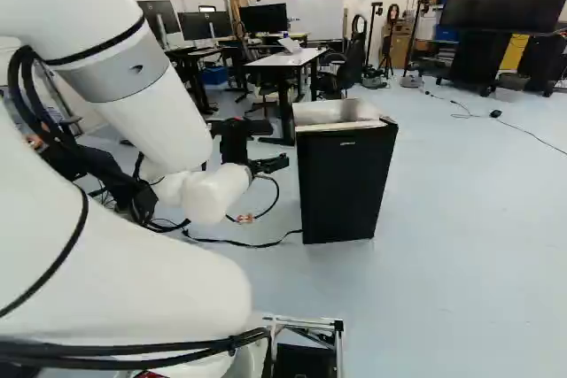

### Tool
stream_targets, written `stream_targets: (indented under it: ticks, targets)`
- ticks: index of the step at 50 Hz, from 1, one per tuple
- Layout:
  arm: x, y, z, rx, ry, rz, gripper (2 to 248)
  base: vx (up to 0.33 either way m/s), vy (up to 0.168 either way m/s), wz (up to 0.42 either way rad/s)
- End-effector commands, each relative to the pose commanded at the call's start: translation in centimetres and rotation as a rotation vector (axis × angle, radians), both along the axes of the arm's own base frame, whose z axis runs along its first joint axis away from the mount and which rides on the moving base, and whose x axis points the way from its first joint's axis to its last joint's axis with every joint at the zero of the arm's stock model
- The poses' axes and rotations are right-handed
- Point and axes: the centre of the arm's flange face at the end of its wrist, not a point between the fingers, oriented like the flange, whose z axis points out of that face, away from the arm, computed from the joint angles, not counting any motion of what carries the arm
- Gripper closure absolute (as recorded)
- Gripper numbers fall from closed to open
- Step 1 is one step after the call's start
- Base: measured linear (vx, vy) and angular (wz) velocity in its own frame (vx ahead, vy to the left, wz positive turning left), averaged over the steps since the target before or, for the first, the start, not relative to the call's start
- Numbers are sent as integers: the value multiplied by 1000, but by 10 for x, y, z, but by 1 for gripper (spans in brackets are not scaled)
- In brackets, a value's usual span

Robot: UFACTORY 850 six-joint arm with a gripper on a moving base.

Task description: Open the fridge door

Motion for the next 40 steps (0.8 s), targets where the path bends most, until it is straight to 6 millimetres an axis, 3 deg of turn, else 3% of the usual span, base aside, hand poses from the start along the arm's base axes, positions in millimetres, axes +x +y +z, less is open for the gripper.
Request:
stream_targets:
  ticks: [40]
  targets:
    - [21, -9, 3, 0, 8, -30, 3, 0, 0, 0]
